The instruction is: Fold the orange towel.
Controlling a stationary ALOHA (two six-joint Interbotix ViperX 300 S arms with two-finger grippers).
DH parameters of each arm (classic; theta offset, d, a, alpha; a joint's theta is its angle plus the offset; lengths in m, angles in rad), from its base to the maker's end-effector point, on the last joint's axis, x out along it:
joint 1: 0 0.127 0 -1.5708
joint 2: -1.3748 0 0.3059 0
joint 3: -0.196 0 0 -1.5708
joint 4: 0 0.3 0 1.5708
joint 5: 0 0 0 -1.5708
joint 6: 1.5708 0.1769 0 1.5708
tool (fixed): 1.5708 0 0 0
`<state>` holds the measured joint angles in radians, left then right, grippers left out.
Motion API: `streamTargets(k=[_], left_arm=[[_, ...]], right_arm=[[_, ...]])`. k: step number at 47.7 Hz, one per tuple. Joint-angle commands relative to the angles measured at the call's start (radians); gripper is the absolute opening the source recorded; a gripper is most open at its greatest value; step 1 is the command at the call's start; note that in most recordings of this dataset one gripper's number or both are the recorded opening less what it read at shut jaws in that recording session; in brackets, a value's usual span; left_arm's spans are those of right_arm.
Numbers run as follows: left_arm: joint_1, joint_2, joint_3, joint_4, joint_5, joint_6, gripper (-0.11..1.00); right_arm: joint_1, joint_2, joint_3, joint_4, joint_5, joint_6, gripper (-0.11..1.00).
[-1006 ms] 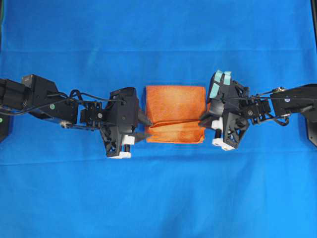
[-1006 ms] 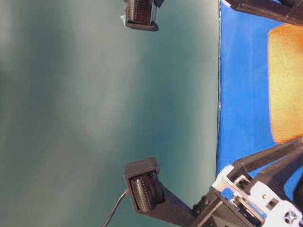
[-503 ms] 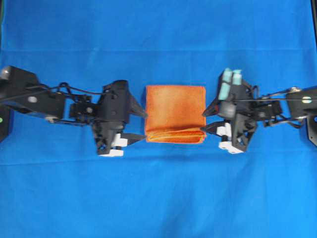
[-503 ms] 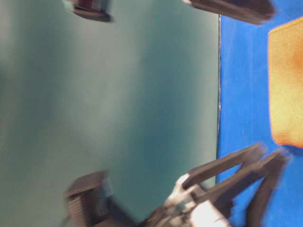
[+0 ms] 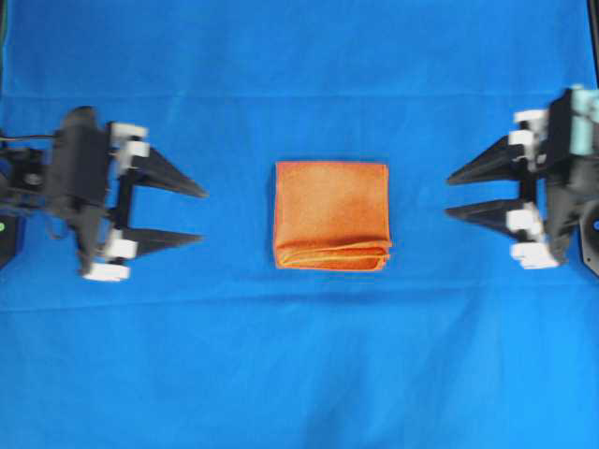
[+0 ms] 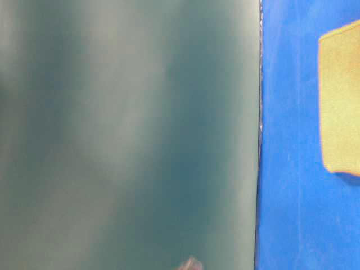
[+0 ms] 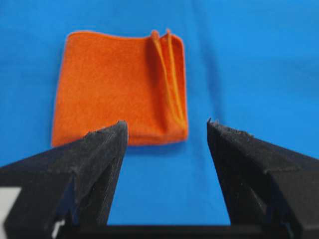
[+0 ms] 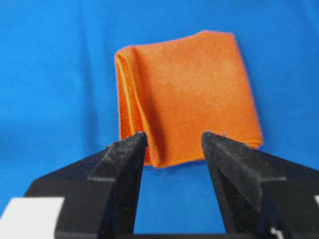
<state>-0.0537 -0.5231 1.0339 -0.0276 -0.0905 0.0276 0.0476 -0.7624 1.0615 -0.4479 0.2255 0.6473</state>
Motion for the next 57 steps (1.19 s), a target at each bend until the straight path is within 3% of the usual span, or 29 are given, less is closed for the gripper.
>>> streamTargets(k=[1, 10, 18, 27, 37, 57], left_arm=[[0.006, -0.084, 0.029, 0.000, -0.012, 0.002, 0.59], [0.012, -0.273, 0.135, 0.000, -0.020, 0.002, 0.59], [0.021, -0.414, 0.233, 0.000, -0.026, 0.002, 0.59], [0.034, -0.515, 0.307, 0.000, -0.026, 0.002, 0.59], [0.069, -0.558, 0.362, 0.000, -0.026, -0.012, 0.59], [0.069, -0.554, 0.368, 0.000, -0.025, -0.014, 0.59]], right_arm=[[0.002, -0.075, 0.014, -0.017, 0.015, -0.002, 0.54], [-0.006, -0.232, 0.107, -0.064, 0.018, -0.002, 0.54], [-0.021, -0.336, 0.173, -0.069, 0.017, -0.002, 0.54], [-0.054, -0.362, 0.227, -0.069, 0.008, 0.002, 0.54], [-0.106, -0.359, 0.249, -0.069, -0.051, 0.002, 0.54], [-0.110, -0.356, 0.250, -0.069, -0.051, 0.003, 0.54]])
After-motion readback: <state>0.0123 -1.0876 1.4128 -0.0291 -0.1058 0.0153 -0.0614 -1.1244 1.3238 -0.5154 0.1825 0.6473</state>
